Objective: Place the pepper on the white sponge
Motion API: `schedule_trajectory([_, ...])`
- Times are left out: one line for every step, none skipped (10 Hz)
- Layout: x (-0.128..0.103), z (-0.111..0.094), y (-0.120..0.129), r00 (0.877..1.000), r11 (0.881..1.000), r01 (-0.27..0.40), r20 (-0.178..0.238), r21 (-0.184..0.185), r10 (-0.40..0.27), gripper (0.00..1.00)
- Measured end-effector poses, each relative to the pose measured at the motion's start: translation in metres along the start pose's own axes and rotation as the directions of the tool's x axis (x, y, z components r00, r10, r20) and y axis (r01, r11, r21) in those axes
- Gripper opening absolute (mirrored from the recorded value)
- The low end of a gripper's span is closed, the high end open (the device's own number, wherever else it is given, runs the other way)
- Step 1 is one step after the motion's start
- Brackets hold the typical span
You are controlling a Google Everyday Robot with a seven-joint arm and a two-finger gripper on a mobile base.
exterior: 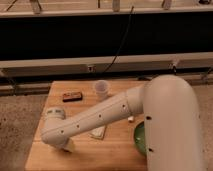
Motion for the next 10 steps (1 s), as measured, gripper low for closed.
schedule_trajectory([-0.001,0.001,0.000,1.000,1.000,0.000,0.003,0.000,0.000,0.80])
schedule_trajectory([-0.002,0.001,0.000,1.000,1.000,-0.001,0.006,-0.001,0.001,0.80])
schedule_trajectory([-0.004,0.002,0.000,1.000,1.000,0.000,0.009,0.000,0.000,0.80])
schedule_trajectory([-0.005,0.002,0.001,1.000,1.000,0.000,0.009,0.001,0.000,0.80])
schedule_trajectory([-0.005,0.003,0.001,1.000,1.000,-0.002,0.010,-0.001,0.002,0.80])
schedule_trajectory([-0.007,0.003,0.001,1.000,1.000,-0.003,0.011,0.000,0.003,0.79])
schedule_trajectory([-0.008,0.003,0.001,1.000,1.000,-0.001,0.013,0.001,0.001,0.76])
schedule_trajectory([-0.011,0.002,0.001,1.000,1.000,0.000,0.018,0.000,0.000,0.71])
schedule_trajectory([-0.014,0.002,0.001,1.000,1.000,0.001,0.022,-0.001,-0.001,0.65])
schedule_trajectory([-0.013,0.001,0.000,1.000,1.000,0.001,0.021,0.000,-0.001,0.64])
